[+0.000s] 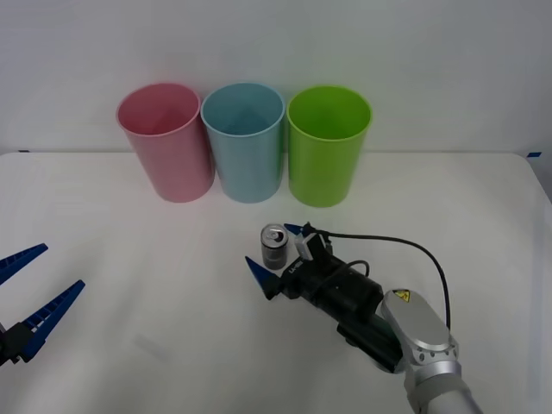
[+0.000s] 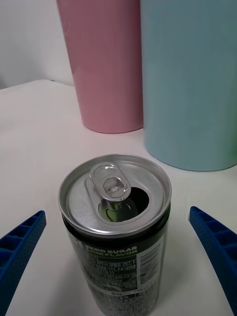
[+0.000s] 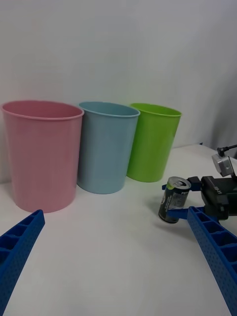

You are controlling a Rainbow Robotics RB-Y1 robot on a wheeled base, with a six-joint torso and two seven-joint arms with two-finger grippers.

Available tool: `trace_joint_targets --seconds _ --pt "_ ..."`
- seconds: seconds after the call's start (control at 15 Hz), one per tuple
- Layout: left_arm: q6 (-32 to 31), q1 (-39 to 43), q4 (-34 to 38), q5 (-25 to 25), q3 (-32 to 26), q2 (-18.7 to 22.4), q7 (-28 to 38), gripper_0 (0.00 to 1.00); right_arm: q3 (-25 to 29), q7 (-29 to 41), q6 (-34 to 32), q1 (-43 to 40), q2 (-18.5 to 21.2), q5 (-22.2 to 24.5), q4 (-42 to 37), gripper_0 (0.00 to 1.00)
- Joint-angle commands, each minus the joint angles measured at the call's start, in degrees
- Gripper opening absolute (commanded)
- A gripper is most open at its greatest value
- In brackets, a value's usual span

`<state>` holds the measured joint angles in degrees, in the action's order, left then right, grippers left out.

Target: Grasp the object on the table and drop it into the matching bin: aluminum can to the light blue bin, PET bottle to the pink bin.

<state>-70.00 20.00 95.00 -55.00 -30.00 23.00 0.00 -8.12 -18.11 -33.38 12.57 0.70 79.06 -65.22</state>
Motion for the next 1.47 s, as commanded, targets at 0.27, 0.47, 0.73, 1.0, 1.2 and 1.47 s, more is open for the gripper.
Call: trace_joint_targets --seconds 0.27,0.47,0.73,1.0,1.2,1.47 --pt "0.0 0.0 0.0 0.0 0.0 0.0 0.0 1.00 -1.0 -0.6 1.0 0.5 0.0 -0.7 -0.1 0.00" --pt "0.0 0.0 0.0 0.0 0.0 0.0 0.0 1.00 -1.2 -0.7 1.9 0.5 0.0 -0.7 0.0 0.00" --pt "0.0 0.0 0.0 0.0 0.0 0.0 0.0 1.00 -1.3 -0.8 2.3 0.4 0.0 -0.8 -0.1 0.00" --pt "0.0 0.0 0.0 0.0 0.0 0.0 0.0 1.00 -1.3 -0.6 1.7 0.4 0.1 -2.1 -0.1 0.00" --pt "0.0 0.0 0.0 0.0 0.0 0.0 0.0 1.00 -1.5 -0.2 1.0 -1.1 1.2 -2.9 -3.2 0.00" --pt "0.0 0.0 0.0 0.0 0.0 0.0 0.0 1.00 -5.7 1.8 1.6 -6.9 6.7 -7.2 -13.1 0.00"
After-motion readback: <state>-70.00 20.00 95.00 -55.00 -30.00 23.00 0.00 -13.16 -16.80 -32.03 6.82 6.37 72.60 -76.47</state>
